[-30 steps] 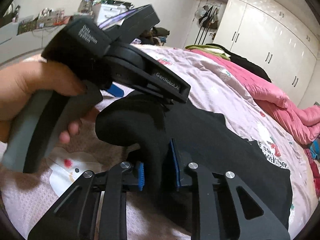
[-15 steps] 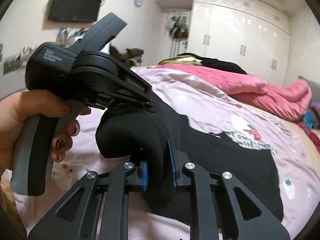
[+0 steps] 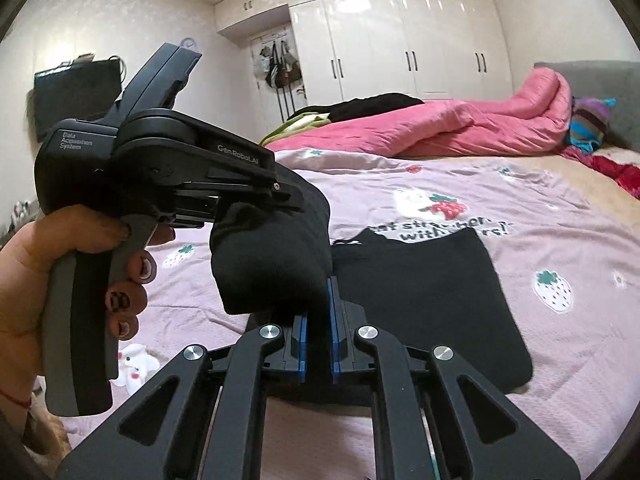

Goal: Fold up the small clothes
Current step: 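Lift the gripped edge with both grippers and fold it over the rest, then lower the fold onto the sweatshirt and open both grippers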

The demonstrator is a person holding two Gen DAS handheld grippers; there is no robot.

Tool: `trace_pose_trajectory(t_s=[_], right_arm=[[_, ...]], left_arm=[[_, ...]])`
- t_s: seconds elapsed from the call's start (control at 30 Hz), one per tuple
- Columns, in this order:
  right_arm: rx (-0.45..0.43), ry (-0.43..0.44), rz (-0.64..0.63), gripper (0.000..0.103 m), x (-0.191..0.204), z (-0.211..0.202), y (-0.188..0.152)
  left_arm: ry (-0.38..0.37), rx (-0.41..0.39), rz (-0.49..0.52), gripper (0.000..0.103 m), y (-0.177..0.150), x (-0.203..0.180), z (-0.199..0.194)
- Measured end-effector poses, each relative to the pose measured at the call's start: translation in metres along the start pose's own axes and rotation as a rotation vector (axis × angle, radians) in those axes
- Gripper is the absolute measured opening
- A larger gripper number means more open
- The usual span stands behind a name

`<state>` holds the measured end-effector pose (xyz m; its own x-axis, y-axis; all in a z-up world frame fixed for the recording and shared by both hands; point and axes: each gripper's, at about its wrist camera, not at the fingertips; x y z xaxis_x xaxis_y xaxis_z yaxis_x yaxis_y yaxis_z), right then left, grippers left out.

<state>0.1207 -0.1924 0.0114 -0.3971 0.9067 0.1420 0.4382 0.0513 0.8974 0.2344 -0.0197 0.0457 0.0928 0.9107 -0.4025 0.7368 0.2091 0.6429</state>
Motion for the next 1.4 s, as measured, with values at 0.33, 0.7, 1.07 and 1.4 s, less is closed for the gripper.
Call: trace_pose_trajectory(t_s=[0.33,0.7,1.07,1.4], right_arm=[[0.068,0.022,0.082,0.007,-0.033,0.0,-0.015],[0.142,0.045,0.165,0.007,-0.061,0.004,-0.032],[0.21,0.074,0.186,0.009,-0.078,0.002,-0.047],[0.274,0.202,0.355,0.048,-0.114,-0.002,-0.057]], left_arm=[[0.013,0.066,0.049,0.018,-0.006,-0.036,0.037],[0.0,0.138,0.046,0.02,-0.012,-0.059,0.075],[-0.009,0.194,0.054,0.035,-0.018,-0.081,0.112],[-0.156,0.119,-0.015,0.067,-0.017,-0.067,0.089]])
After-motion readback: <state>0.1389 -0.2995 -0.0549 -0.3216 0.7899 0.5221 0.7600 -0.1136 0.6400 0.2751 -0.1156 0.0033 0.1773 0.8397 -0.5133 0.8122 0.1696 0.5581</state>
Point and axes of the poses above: each gripper's, at about its wrist camera, not at the fingertips, and z roughly the way its jaws point, x to its left, y to its top, and after that the axes turned 4 degrees about -y, right-handed
